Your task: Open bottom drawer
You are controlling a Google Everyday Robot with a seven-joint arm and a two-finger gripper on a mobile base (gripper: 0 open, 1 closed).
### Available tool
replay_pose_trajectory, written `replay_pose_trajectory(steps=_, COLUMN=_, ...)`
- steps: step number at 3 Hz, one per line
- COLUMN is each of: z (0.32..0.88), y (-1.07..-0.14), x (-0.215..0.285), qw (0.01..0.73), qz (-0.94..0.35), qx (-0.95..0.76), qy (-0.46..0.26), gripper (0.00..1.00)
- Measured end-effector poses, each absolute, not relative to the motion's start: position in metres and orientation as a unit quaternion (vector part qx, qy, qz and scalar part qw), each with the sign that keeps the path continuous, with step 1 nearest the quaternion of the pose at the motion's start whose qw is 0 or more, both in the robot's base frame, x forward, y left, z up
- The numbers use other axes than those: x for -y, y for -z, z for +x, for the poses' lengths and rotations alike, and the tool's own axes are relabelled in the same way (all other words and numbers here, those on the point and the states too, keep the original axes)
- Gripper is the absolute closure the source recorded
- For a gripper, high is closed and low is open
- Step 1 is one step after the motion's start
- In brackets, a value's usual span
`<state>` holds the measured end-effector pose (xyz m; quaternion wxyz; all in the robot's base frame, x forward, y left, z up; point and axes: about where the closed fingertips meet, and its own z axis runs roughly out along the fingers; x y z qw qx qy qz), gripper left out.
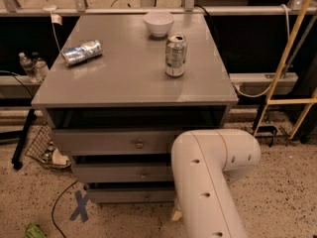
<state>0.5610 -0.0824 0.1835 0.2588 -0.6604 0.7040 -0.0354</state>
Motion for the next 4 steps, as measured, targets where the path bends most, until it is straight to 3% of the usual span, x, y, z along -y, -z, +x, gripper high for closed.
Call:
replay_pose_trajectory(steps=1, z=0.580, y=-0.171, x=0.078, qw=0.259, qz=-0.661, qx=-0.703, qy=0.044, gripper=0.00)
replay_pose_trajectory(steps=2, z=0.601, y=-0.148, x=0.070, qw=0.273, qz=-0.645, qx=-0.714, qy=0.007, gripper=0.03)
replay_pose_trajectory(steps=3, z=0.612, y=-0.139, x=0.065, qw=0.281, qz=-0.645, qx=-0.711, qy=-0.024, gripper=0.25)
replay_pose_trajectory(steps=4, z=0.611, y=-0.144, x=0.064, qw=0.281, qz=-0.645, qx=-0.710, qy=-0.026, gripper=0.56)
